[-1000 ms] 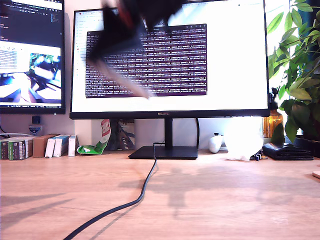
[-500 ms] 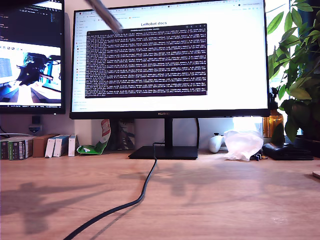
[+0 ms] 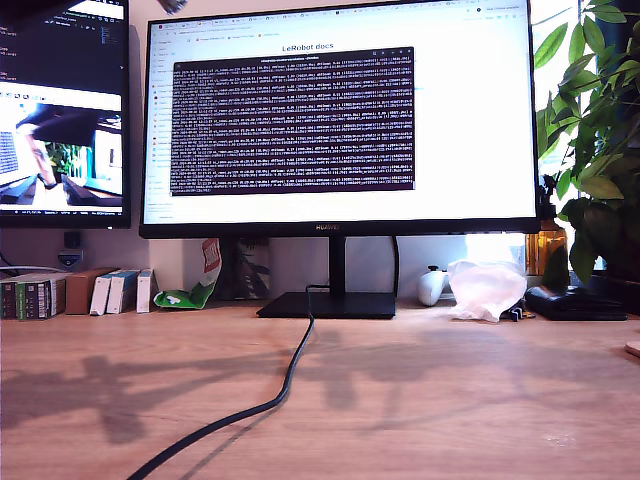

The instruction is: Pick the metallic laser pointer with your right arm, pass it to your left arm, then place it down to the left side of the table

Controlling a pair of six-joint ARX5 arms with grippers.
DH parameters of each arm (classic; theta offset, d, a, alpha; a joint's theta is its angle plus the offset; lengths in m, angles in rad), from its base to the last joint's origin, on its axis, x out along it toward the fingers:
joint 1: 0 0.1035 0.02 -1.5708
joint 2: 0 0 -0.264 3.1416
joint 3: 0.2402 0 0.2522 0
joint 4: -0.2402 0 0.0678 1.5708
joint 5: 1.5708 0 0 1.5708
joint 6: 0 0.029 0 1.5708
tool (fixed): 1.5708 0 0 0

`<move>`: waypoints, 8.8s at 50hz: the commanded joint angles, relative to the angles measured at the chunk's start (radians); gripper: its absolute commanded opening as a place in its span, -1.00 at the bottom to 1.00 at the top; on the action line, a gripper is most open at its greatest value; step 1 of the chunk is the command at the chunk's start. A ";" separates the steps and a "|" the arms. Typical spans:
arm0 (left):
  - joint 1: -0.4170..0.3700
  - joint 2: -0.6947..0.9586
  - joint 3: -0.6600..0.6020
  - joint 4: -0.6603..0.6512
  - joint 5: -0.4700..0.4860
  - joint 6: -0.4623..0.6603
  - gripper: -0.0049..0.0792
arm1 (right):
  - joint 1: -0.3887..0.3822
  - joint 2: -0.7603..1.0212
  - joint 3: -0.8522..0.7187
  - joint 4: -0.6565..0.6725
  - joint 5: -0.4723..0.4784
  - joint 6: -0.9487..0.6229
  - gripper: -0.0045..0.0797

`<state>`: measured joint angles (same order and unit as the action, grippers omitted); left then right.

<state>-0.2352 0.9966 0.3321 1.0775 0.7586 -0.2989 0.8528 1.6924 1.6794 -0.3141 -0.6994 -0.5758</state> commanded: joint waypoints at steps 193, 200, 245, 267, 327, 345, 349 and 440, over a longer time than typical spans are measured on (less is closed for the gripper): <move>0.210 0.012 0.357 -1.551 -0.234 0.565 -0.93 | -0.626 -0.802 -0.769 0.040 0.823 0.366 -0.92; 0.210 0.053 0.371 -1.677 -0.245 0.557 -0.93 | -0.626 -0.936 -0.893 0.041 0.820 0.341 -0.92; 0.209 0.634 0.542 -1.980 -0.293 0.500 -0.93 | -0.625 -1.154 -1.006 0.009 0.754 0.279 -0.92; 0.208 0.634 0.547 -1.940 -0.366 0.509 -0.36 | -0.624 -1.154 -1.006 0.009 0.724 0.280 -0.92; 0.185 0.546 0.967 -1.862 -0.504 0.411 -0.91 | -0.633 -1.163 -0.999 0.051 0.975 0.497 -0.90; 0.181 0.356 0.939 -1.750 -0.623 0.427 -0.91 | -0.801 -1.234 -1.035 0.040 0.942 0.418 -0.76; 0.181 0.306 0.894 -1.717 -0.644 0.431 -0.91 | -0.831 -1.248 -1.073 0.076 0.933 0.422 -0.76; 0.076 -0.613 0.021 -1.233 -0.858 0.279 -0.91 | -0.906 -1.619 -1.404 0.074 0.779 0.647 -0.72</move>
<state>-0.1459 0.4076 0.3798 -0.1776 -0.0803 -0.0174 -0.0624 0.0883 0.3069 -0.2409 0.0811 0.0769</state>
